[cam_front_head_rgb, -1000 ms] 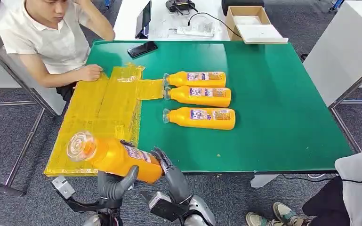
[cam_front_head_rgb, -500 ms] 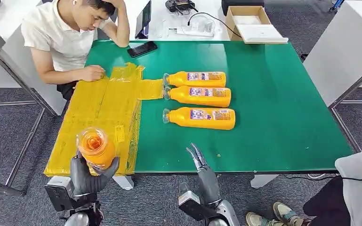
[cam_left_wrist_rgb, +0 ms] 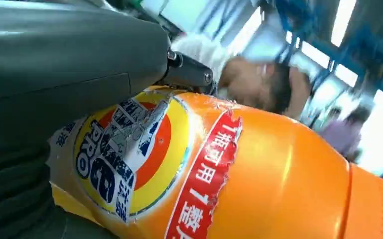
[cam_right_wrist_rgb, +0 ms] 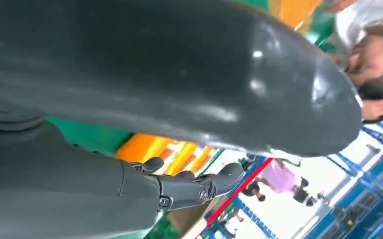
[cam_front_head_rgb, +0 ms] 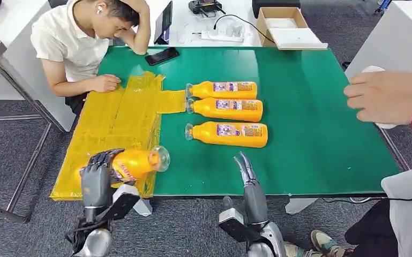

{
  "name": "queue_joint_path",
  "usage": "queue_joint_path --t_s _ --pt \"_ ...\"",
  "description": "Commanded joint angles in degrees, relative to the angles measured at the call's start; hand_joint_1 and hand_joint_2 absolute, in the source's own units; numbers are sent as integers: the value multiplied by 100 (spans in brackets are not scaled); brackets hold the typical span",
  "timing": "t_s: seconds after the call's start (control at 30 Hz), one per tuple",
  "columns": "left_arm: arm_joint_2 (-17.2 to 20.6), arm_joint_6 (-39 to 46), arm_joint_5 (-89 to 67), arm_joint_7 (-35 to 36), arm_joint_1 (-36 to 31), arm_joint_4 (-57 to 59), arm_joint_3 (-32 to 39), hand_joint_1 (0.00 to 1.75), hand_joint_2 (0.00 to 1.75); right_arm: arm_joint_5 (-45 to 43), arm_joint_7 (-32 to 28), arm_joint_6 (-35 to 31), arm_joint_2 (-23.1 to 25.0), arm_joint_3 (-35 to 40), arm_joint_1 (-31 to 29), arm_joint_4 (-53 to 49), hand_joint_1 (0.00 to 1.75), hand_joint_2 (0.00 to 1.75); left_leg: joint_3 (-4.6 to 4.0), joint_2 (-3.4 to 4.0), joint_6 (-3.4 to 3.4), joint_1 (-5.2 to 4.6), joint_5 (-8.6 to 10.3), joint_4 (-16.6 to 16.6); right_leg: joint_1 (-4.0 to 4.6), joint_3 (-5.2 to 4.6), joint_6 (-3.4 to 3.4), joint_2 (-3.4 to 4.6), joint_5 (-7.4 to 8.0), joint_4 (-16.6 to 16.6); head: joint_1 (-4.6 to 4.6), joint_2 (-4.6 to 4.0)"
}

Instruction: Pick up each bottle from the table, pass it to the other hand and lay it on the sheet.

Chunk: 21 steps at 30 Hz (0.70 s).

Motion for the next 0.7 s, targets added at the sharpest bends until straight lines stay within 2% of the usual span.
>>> queue_joint_path --t_s 0.03,0.1,0.23,0.27,0.4,0.47,0.53,0.57,0.6,0.7 --pt "230 -94 -1153 1016 -2446 4539 -555 175 175 -165 -91 243 396 172 -524 919 0 0 32 -22 -16 5 15 -21 6 39 -15 -33 1 -14 2 0" --pt "284 -157 -1285 1143 -2681 4958 -537 175 175 -226 -99 217 429 188 -570 1014 0 0 26 -5 -12 5 12 -13 5 28 -10 -13 2 -7 2 0" --pt "362 -982 -1195 1188 -2908 5238 -479 175 175 -334 -75 242 444 151 -621 1117 0 0 20 8 -9 6 7 -7 4 19 -7 0 1 0 0 0" --pt "349 -1100 -1197 1371 -2954 5289 -444 175 175 -350 -67 240 458 136 -637 1146 0 0 33 14 -12 8 4 -10 7 31 -11 3 -1 -3 2 -2" --pt "253 -1489 -1032 1311 -2968 5263 -344 175 175 -373 -59 228 481 117 -641 1190 0 0 37 18 -14 7 4 -9 6 37 -12 8 0 -1 2 0" --pt "256 -1528 -1093 1289 -2938 5219 -413 124 175 -379 -57 222 479 110 -642 1203 0 0 44 23 -13 4 5 -12 2 43 -11 16 6 -5 2 0" --pt "256 -1528 -1093 1289 -2938 5219 -413 124 175 -379 -57 222 479 110 -642 1203 0 0 64 28 -21 6 1 -15 5 61 -17 17 7 -7 0 -2" --pt "264 -1536 -1106 1226 -2892 5138 -444 37 175 -387 -56 213 475 97 -633 1201 0 0 68 31 -27 6 0 -14 6 60 -20 18 9 -6 0 -2" --pt "254 -1552 -1059 1110 -2842 5034 -446 0 175 -397 -55 215 472 85 -622 1193 0 0 71 18 -22 4 0 -11 3 65 -14 10 5 -2 0 -2" --pt "249 -1858 -954 752 -2693 4553 -669 0 175 -419 -50 201 447 39 -583 1183 0 0 77 33 -27 7 1 -14 6 68 -19 20 8 -5 2 0"
